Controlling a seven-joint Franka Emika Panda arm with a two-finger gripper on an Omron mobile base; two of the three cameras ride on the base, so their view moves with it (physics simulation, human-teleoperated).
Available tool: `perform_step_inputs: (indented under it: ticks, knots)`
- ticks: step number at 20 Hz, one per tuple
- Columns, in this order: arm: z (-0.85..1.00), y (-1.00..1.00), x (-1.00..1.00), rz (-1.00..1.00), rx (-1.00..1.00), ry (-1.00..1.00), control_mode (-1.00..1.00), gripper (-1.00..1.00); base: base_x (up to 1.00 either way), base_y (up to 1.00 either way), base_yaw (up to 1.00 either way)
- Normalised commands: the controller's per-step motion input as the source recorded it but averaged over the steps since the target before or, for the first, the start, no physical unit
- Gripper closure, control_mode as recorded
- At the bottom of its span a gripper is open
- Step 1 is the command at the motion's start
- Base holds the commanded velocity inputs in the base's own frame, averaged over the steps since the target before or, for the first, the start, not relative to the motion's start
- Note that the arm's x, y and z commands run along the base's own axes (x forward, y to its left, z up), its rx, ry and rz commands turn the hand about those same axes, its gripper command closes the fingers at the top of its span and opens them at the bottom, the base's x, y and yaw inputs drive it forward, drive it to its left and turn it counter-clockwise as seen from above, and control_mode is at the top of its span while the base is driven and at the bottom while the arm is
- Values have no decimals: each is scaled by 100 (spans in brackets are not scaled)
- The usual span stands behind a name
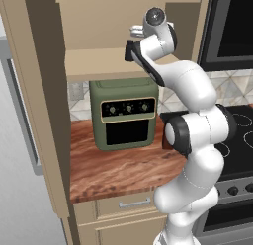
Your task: Collect the paprika, ketchup, and shaker from the cabinet and place them next to the stove.
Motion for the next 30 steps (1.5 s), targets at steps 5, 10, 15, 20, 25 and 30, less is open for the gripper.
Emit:
perform_step_inputs:
  ticks: [5, 10, 15, 20, 25, 30]
  knots:
    - [0, 0, -24, 0, 0, -11, -100, 100, 0, 0, 0]
    - [0, -6, -29, 0, 0, -11, -100, 100, 0, 0, 0]
    - [0, -10, -52, 0, 0, -8, -100, 100, 0, 0, 0]
    - [-7, -5, -78, 0, 1, -1, -100, 100, 0, 0, 0]
    - [0, -10, -98, 1, 0, -7, -100, 100, 0, 0, 0]
    - [0, -13, -89, 11, 0, -1, -100, 100, 0, 0, 0]
